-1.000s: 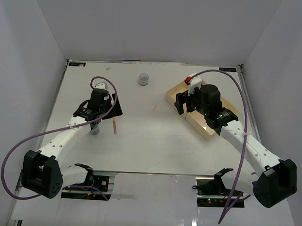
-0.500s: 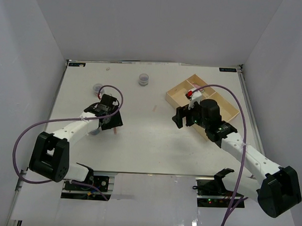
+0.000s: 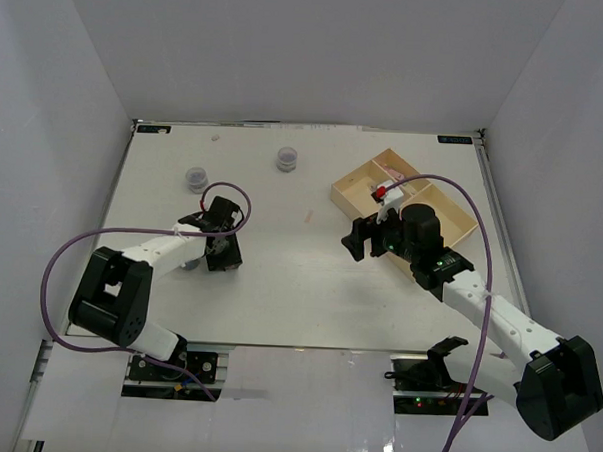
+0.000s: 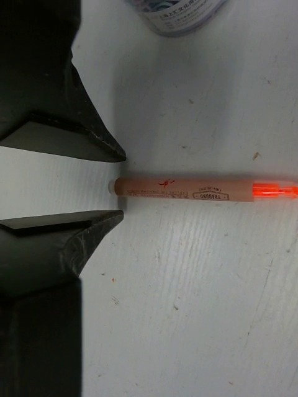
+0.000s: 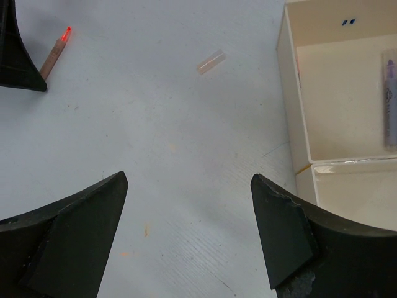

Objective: Sort the stationery into containers
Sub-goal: Pick up the pen from the center of the board.

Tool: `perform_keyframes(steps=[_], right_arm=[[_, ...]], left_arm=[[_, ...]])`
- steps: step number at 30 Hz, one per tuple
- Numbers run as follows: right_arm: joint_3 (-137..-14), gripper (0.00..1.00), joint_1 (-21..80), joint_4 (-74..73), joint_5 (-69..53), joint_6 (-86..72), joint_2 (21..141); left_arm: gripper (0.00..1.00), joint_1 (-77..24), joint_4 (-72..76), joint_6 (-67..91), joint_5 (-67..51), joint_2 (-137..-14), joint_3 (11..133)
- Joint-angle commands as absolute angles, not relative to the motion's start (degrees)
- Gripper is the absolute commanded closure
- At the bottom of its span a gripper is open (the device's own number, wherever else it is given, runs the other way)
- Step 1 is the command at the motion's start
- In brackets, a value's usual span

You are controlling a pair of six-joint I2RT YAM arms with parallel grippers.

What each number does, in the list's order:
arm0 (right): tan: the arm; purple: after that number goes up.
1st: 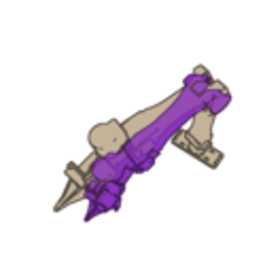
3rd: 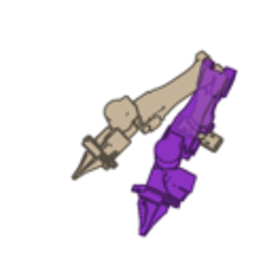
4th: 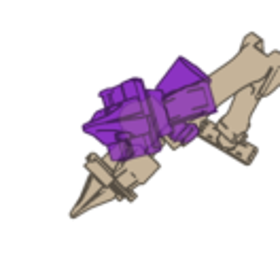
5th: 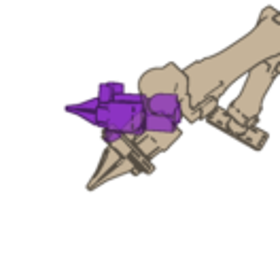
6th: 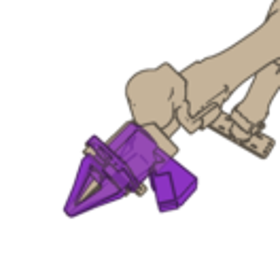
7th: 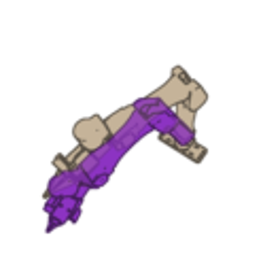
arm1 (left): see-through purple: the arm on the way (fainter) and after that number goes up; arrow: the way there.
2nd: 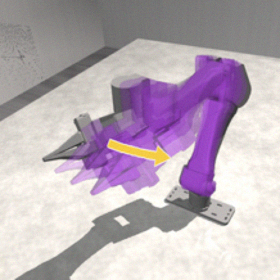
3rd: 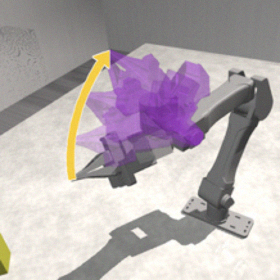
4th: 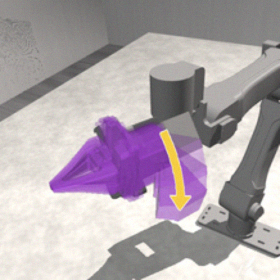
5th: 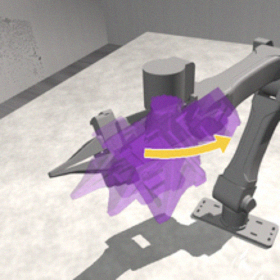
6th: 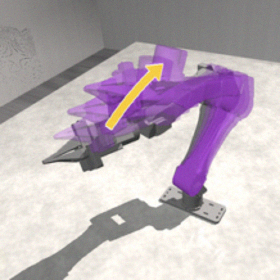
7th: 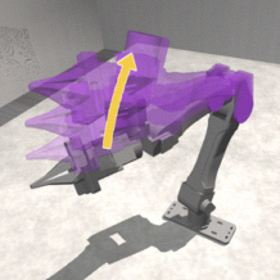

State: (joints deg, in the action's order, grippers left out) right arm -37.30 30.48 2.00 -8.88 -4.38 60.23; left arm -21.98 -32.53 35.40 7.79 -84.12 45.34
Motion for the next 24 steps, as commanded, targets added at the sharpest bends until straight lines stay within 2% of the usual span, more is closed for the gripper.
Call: perform_keyframes(steps=[1, 12, 22, 24], right_arm=[[-36.83, 0.13, 30.67, 4.75, -9.84, -5.10, 58.80], [-36.21, 0.13, 30.76, 5.45, -10.02, -5.62, 58.89], [-35.07, 0.13, 30.76, 5.97, -9.93, -5.62, 57.48], [-34.89, 0.12, 30.67, 6.24, -10.28, -5.71, 56.87]], left_arm=[[0.53, -22.32, -32.25, 35.42, 9.31, -84.55, 46.31], [0.60, -22.32, -32.08, 34.63, 9.67, -87.54, 47.02], [0.78, -23.99, -30.94, 33.93, 8.35, -88.86, 47.90], [0.85, -25.22, -30.68, 33.31, 8.44, -88.68, 48.42]])
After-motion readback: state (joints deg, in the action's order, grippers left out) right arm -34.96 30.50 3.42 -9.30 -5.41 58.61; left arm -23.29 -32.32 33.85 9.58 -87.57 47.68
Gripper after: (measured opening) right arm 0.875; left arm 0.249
